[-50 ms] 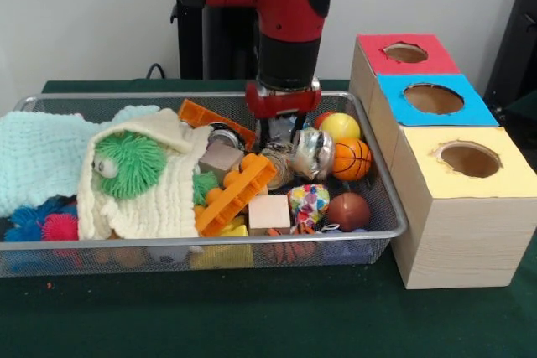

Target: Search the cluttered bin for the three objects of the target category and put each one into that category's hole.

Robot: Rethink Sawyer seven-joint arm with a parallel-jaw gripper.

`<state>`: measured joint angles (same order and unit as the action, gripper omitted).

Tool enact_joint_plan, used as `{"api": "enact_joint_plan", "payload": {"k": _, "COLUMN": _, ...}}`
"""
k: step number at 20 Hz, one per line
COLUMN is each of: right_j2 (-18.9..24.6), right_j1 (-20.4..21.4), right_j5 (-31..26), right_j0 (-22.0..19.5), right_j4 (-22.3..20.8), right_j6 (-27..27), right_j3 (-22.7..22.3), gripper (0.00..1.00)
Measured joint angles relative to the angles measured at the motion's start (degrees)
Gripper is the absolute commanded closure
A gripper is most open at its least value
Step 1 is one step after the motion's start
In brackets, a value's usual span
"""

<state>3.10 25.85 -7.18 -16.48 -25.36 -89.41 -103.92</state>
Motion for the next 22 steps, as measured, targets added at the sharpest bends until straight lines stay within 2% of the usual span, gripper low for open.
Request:
{"api": "enact_joint_plan", "payload": {"k": 2, "right_j2": 0.0, "right_j1": -0.7, "right_j5": 1.2, "right_j0": -0.1, "right_j4": 0.0, "right_j6": 0.0, "right_j3": 0.3, "gripper": 1.00}}
{"api": "enact_joint_plan", "payload": {"k": 3, "right_j2": -0.1, "right_j1": -2.6, "right_j5": 4.9, "right_j0": -0.4, "right_j4": 0.1, "right_j6": 0.0, "right_j3": 0.6, "gripper": 1.00}}
{"api": "enact_joint_plan", "payload": {"k": 4, "right_j2": -0.5, "right_j1": -2.5, "right_j5": 6.1, "right_j0": -0.2, "right_j4": 0.1, "right_j6": 0.0, "right_j3": 0.1, "gripper": 1.00}}
{"api": "enact_joint_plan", "payload": {"k": 9, "right_j2": -1.0, "right_j1": -2.2, "right_j5": 6.5, "right_j0": 0.6, "right_j4": 0.6, "right_j6": 0.0, "right_j3": -0.3, "gripper": 1.00}}
{"api": "enact_joint_plan", "payload": {"k": 11, "right_j2": -0.8, "right_j1": -0.8, "right_j5": 4.1, "right_j0": 0.7, "right_j4": 1.7, "right_j6": 0.0, "right_j3": -1.3, "gripper": 1.00}}
{"api": "enact_joint_plan", "payload": {"k": 13, "right_j2": -0.5, "right_j1": 2.2, "right_j5": -2.1, "right_j0": 1.1, "right_j4": 4.0, "right_j6": 0.0, "right_j3": -2.7, "gripper": 1.00}}
{"api": "enact_joint_plan", "payload": {"k": 14, "right_j2": -0.5, "right_j1": 5.7, "right_j5": -10.0, "right_j0": 1.9, "right_j4": 6.4, "right_j6": 0.0, "right_j3": -3.4, "gripper": 1.00}}
{"api": "enact_joint_plan", "payload": {"k": 15, "right_j2": -0.5, "right_j1": 6.8, "right_j5": -12.7, "right_j0": 2.2, "right_j4": 7.2, "right_j6": 0.0, "right_j3": -3.4, "gripper": 1.00}}
{"api": "enact_joint_plan", "payload": {"k": 17, "right_j2": -0.5, "right_j1": 10.8, "right_j5": -23.2, "right_j0": 3.3, "right_j4": 9.6, "right_j6": 0.0, "right_j3": -3.3, "gripper": 1.00}}
{"api": "enact_joint_plan", "payload": {"k": 22, "right_j2": -0.5, "right_j1": 16.8, "right_j5": -41.6, "right_j0": 5.4, "right_j4": 12.0, "right_j6": 0.0, "right_j3": -3.2, "gripper": 1.00}}
